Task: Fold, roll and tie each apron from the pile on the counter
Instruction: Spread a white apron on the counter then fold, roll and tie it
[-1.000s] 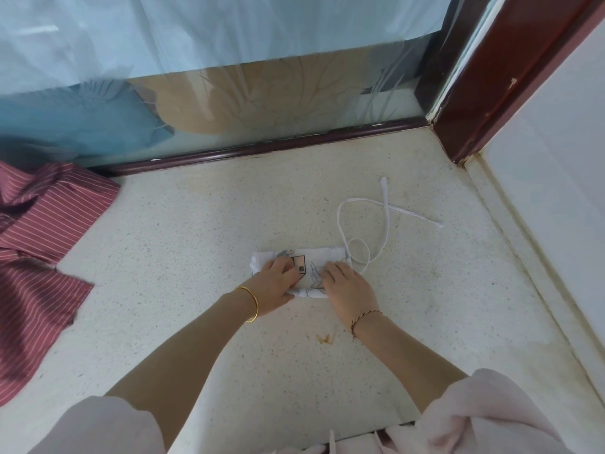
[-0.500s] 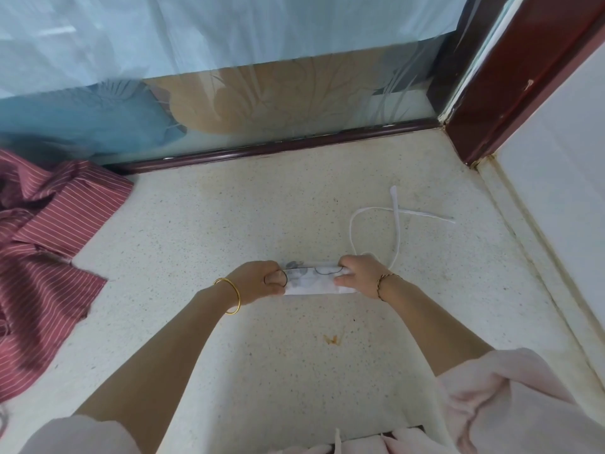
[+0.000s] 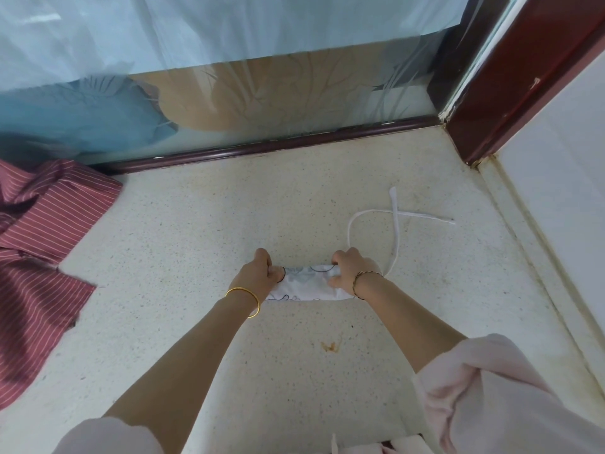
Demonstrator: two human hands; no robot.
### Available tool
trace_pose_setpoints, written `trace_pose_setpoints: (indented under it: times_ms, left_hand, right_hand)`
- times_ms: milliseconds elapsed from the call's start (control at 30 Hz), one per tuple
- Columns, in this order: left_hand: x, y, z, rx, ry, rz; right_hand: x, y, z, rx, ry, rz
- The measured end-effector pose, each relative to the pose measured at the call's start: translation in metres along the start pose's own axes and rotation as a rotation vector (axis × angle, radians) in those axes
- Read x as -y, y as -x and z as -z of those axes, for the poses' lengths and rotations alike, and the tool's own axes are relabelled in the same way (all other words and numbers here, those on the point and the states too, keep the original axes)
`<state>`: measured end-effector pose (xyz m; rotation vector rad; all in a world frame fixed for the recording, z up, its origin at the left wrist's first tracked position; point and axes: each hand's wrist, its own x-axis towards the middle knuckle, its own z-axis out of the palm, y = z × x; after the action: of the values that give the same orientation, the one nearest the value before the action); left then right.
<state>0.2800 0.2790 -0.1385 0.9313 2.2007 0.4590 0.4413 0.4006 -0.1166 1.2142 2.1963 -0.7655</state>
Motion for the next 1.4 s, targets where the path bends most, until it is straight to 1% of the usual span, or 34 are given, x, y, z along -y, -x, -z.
trace_pose_setpoints:
  times_ms: [100, 133, 167, 200, 233, 267, 300, 333, 367, 433, 467, 600, 667, 733, 767, 833, 900, 967, 1000, 1033, 1133, 1200, 1267, 1333, 1400]
  left_hand:
    - [-0.004, -0.002, -0.003, -0.018, -0.04, 0.011]
    - [-0.007, -0.001, -0.002, -0.023, -0.072, 0.044]
    - [-0.009, 0.0, -0.001, -0.063, -0.151, 0.057]
    - [-0.01, 0.002, -0.002, -0.152, -0.326, 0.002]
    - [-0.01, 0.003, -0.004, -0.261, -0.518, -0.121]
    - [-0.012, 0.006, -0.006, -0.345, -0.644, -0.287]
    - [-0.01, 0.008, -0.01, -0.389, -0.729, -0.477]
    - [-0.01, 0.013, -0.014, -0.343, -0.779, -0.619]
    - [-0.008, 0.016, -0.019, -0.251, -0.792, -0.691]
    - [-0.009, 0.022, -0.022, -0.062, -0.784, -0.671]
    - [-0.008, 0.021, -0.024, -0.014, -0.821, -0.642]
    - [-0.029, 0.01, -0.02, 0.004, -1.014, -0.624]
    - [-0.039, 0.006, -0.017, 0.078, -1.097, -0.629]
    - [-0.044, 0.006, -0.017, 0.051, -1.151, -0.672]
    - [-0.044, 0.009, -0.017, 0.038, -1.162, -0.679]
    - [-0.04, 0.017, -0.021, 0.012, -1.086, -0.708]
    - [-0.036, 0.022, -0.026, 0.007, -1.072, -0.752]
    - [-0.038, 0.022, -0.026, 0.03, -1.026, -0.755]
    - [-0.04, 0.023, -0.023, 0.063, -0.998, -0.721]
    - [-0.042, 0.025, -0.019, 0.047, -0.954, -0.673]
    - [-0.041, 0.023, -0.006, -0.081, -0.797, -0.522]
    - [-0.041, 0.025, 0.005, -0.106, -0.699, -0.445]
    - [-0.043, 0.026, 0.013, -0.1, -0.584, -0.37]
    - [-0.047, 0.028, 0.017, -0.111, -0.515, -0.308]
    - [-0.05, 0.029, 0.017, -0.13, -0.46, -0.274]
  right_hand:
    - [0.006, -0.003, -0.004, -0.019, 0.001, -0.053]
    - [0.007, -0.003, -0.005, -0.031, -0.008, -0.067]
    - [0.008, -0.004, -0.005, -0.04, -0.024, -0.078]
    - [0.008, -0.004, -0.005, -0.044, -0.046, -0.087]
    - [0.008, -0.005, -0.005, -0.047, -0.072, -0.094]
    - [0.007, -0.005, -0.004, -0.053, -0.098, -0.1]
    - [0.006, -0.005, -0.004, -0.057, -0.118, -0.104]
    - [0.006, -0.004, -0.003, -0.062, -0.131, -0.102]
    - [0.005, -0.004, -0.002, -0.068, -0.143, -0.101]
    - [0.004, -0.003, 0.0, -0.076, -0.171, -0.097]
    - [0.003, 0.0, 0.0, -0.08, -0.18, -0.091]
    - [0.001, 0.006, 0.0, -0.083, -0.226, -0.092]
    - [-0.001, 0.009, -0.002, -0.073, -0.286, -0.118]
    - [-0.004, 0.011, -0.002, -0.051, -0.397, -0.133]
    - [-0.005, 0.011, -0.002, -0.038, -0.455, -0.134]
    - [-0.006, 0.015, 0.0, -0.005, -0.49, -0.118]
    - [-0.01, 0.021, 0.0, 0.007, -0.512, -0.117]
    - [-0.013, 0.026, 0.001, -0.004, -0.572, -0.119]
    - [-0.015, 0.029, 0.005, -0.035, -0.614, -0.108]
    - [-0.017, 0.032, 0.01, -0.093, -0.67, -0.091]
    - [-0.024, 0.041, 0.033, -0.301, -0.857, -0.037]
    - [-0.029, 0.046, 0.046, -0.378, -0.88, 0.004]
    - [-0.029, 0.052, 0.054, -0.383, -0.871, 0.048]
    - [-0.025, 0.056, 0.056, -0.345, -0.861, 0.111]
    - [-0.02, 0.057, 0.054, -0.325, -0.794, 0.175]
